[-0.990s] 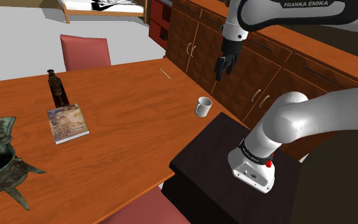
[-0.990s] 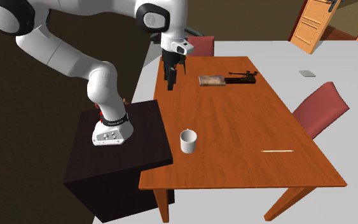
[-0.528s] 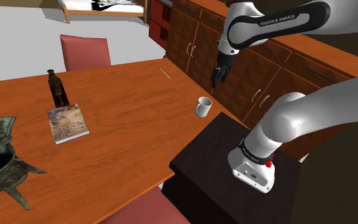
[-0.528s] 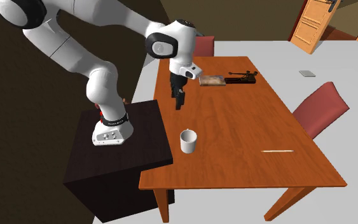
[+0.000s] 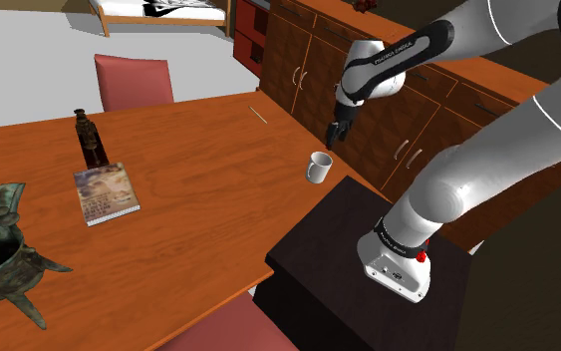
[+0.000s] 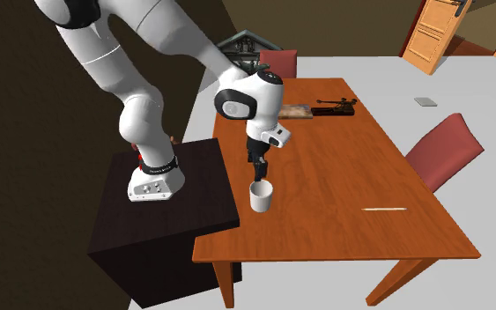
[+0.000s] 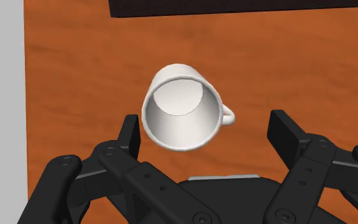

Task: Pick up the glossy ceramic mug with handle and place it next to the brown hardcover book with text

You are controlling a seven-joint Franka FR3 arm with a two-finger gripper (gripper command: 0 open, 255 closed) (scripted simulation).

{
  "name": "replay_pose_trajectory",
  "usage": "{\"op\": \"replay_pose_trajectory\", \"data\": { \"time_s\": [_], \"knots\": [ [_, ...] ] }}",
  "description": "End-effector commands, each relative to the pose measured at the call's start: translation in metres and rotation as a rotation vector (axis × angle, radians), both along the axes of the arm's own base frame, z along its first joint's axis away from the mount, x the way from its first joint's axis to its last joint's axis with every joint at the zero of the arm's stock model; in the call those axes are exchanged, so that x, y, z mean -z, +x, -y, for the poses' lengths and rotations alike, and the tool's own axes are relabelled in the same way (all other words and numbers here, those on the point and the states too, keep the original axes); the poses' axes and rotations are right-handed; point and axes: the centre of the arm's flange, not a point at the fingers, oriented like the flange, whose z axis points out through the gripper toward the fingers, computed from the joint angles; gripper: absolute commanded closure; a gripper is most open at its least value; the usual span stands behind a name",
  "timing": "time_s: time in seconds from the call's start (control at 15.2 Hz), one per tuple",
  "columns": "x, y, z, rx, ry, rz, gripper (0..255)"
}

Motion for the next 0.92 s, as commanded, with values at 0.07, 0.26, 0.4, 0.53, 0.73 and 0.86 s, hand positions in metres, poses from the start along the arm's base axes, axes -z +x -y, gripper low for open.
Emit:
{"op": "replay_pose_trajectory", "data": {
  "time_s": [0.07, 0.26, 0.4, 0.53, 0.73, 0.86],
  "knots": [
    [0.033, 0.010, 0.021, -0.002, 0.009, 0.010, 0],
    [0.066, 0.019, 0.042, -0.003, 0.021, 0.018, 0],
    [0.083, 0.024, 0.053, -0.004, 0.027, 0.023, 0],
    [0.094, 0.023, 0.053, -0.004, 0.027, 0.023, 0],
    [0.110, 0.022, 0.052, -0.004, 0.027, 0.023, 0],
    [0.120, 0.021, 0.051, -0.004, 0.027, 0.023, 0]
  ]
}}
